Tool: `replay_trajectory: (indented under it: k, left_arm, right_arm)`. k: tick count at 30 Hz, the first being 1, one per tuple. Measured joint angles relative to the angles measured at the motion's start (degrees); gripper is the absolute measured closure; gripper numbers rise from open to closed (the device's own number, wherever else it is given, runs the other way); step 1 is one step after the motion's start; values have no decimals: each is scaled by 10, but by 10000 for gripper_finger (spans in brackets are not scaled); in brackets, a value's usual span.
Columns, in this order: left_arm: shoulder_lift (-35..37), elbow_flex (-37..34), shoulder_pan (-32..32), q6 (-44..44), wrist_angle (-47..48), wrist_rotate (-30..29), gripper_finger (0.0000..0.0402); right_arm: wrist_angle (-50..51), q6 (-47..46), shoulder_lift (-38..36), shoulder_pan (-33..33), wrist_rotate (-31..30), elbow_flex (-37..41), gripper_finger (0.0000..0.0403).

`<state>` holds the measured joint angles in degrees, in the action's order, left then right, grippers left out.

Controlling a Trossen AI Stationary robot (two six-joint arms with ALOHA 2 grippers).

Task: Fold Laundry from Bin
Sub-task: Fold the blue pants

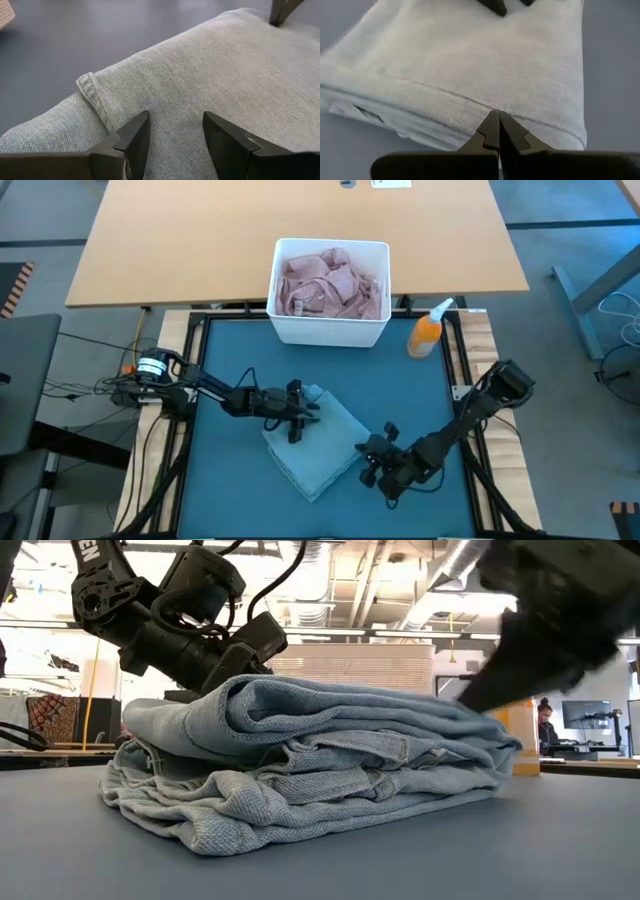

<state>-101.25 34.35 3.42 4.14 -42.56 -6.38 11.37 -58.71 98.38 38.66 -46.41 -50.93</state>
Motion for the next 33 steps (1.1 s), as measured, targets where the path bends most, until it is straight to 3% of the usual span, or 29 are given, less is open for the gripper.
replay_trajectory:
  k: [6,12,16,20,24,28,33]
  left_arm:
    - [19,0,-9,2,18,3,229]
    - [134,2,-18,-6,26,21,229]
    - [170,47,-41,-1,75,-1,232]
    - [118,143,-79,-6,214,32,246]
    - [38,271,-102,-5,414,73,258]
    - [-38,399,-116,0,609,75,264]
    - [-110,508,-118,-15,708,85,264]
  right_arm:
    - [-23,-58,39,19,-4,39,388]
    - [-51,-33,67,16,-1,39,388]
    - [-66,-5,67,14,4,40,388]
    - [-73,6,68,13,4,40,388]
    - [-76,4,68,13,3,40,388]
    - [-78,5,68,14,2,40,388]
    - [-78,7,68,14,2,40,388]
